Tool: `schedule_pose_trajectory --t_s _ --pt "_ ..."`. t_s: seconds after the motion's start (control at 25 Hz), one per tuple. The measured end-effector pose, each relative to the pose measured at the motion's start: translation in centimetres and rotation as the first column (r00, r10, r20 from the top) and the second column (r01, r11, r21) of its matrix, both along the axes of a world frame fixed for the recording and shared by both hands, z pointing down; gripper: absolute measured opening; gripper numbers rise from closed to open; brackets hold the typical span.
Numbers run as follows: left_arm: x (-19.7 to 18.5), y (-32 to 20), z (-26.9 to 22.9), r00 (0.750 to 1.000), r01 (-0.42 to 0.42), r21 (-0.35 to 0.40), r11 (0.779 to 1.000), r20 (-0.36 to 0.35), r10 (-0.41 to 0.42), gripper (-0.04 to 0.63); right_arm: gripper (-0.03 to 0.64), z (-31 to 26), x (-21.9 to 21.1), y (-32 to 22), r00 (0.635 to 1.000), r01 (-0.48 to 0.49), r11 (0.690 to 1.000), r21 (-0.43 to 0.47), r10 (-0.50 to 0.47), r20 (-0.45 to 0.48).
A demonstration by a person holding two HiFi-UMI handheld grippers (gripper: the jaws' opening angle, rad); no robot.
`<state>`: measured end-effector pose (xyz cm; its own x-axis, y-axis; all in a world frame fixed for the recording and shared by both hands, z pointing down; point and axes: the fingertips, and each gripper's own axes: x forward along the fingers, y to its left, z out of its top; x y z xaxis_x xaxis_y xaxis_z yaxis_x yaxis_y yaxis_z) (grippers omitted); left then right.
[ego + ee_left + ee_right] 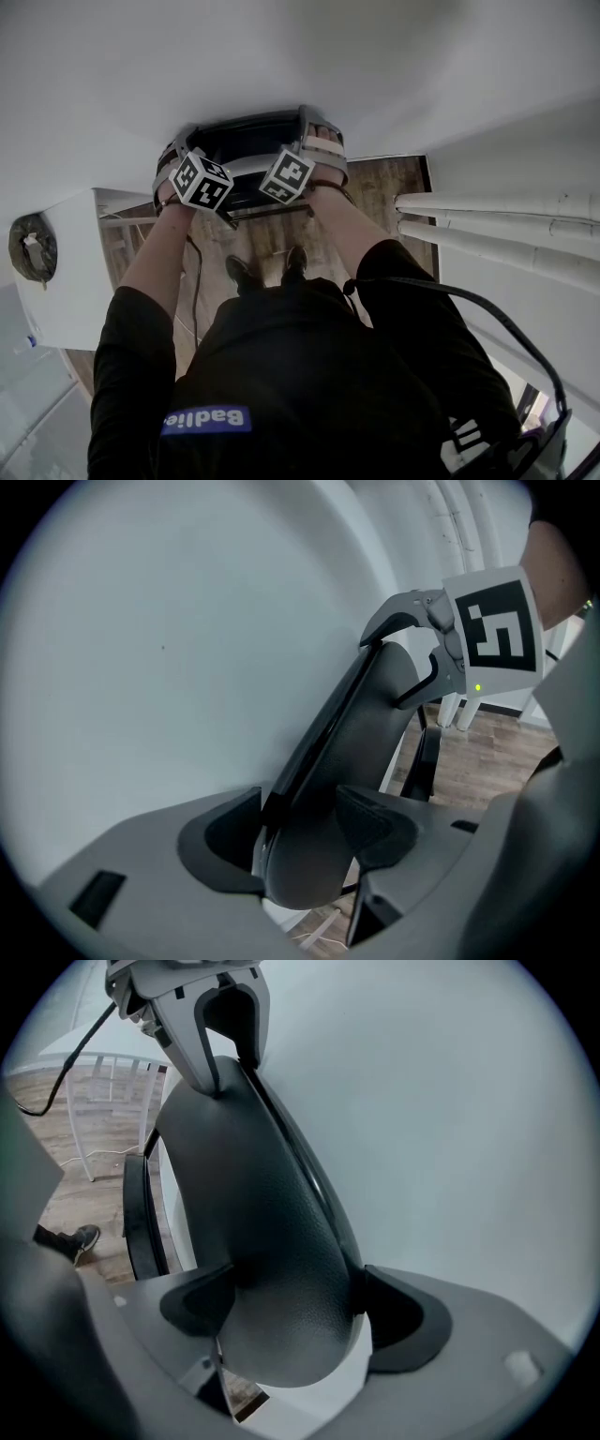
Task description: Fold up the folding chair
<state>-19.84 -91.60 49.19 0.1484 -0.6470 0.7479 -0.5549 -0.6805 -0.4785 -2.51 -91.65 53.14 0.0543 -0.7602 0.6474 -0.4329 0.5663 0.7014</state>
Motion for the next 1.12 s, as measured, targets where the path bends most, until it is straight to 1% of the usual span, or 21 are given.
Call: schedule_pose_trajectory --t_s 0.16,0.28,0.36,0.44,0.56,0.68,0.72,0.8,0.88,0.96,1.0,1.04,1.12 --pt "-0.3 -0.6 -0.2 1.000 0.017 0.019 1.000 0.004 -0.017 0.230 0.397 0.0 -0.1 -0.6 1.000 -0.002 0.999 0.034 0.003 -0.008" --pt "-0.3 -0.7 -0.4 1.000 -0.002 0.023 1.000 0.012 0.002 0.230 0.397 0.0 0.0 -0.8 1.000 0.006 0.998 0.057 -0.005 -0.014" --pt "-0.2 -0.6 -0.4 0.999 -0.020 0.020 1.000 0.030 0.020 0.230 0.396 0.0 0.1 -0.7 1.000 0.017 0.998 0.059 -0.016 -0.011" --pt "-0.3 -0.4 -0.3 0.999 -0.021 0.015 1.000 0.041 0.020 0.229 0.396 0.0 0.0 -0.7 1.000 0.030 0.998 0.056 -0.030 -0.003" --pt "-0.4 0.0 -0.5 0.999 -0.010 0.010 1.000 0.036 0.009 0.230 0.396 -0.1 -0.2 -0.6 0.998 0.057 0.997 0.050 -0.058 0.008" --pt "0.0 1.2 -1.6 1.000 0.015 0.025 1.000 -0.002 -0.015 0.229 0.394 -0.5 0.7 -0.1 0.996 0.068 0.996 0.052 -0.071 0.056" --pt "0.1 2.0 -2.1 0.999 0.029 0.031 0.999 -0.031 -0.028 0.229 0.394 -0.7 1.3 0.3 0.994 0.059 0.997 0.053 -0.064 0.085" --pt "0.1 4.2 -3.1 0.992 0.061 0.038 0.997 -0.114 -0.057 0.229 0.394 -1.4 2.2 1.6 0.985 0.036 0.998 0.042 -0.043 0.168" --pt "0.0 7.1 -4.0 0.974 0.089 0.040 0.995 -0.212 -0.078 0.229 0.393 -2.0 2.5 3.5 0.961 0.021 1.000 0.014 -0.024 0.274" --pt "-0.3 10.5 -4.8 0.943 0.123 0.031 0.992 -0.315 -0.107 0.230 0.391 -2.3 2.0 6.5 0.918 0.020 0.999 -0.033 -0.005 0.397" --pt "-0.4 12.2 -5.0 0.919 0.145 0.015 0.989 -0.372 -0.129 0.229 0.380 -2.5 1.4 8.3 0.887 0.028 0.998 -0.060 0.003 0.461" --pt "-0.3 14.0 -5.1 0.887 0.167 -0.010 0.986 -0.435 -0.155 0.229 0.365 -2.7 0.6 10.3 0.852 0.042 0.995 -0.085 0.009 0.523" --pt "0.2 17.5 -5.3 0.807 0.193 -0.083 0.978 -0.553 -0.206 0.225 0.326 -3.2 -1.0 14.6 0.776 0.070 0.990 -0.123 0.023 0.630"
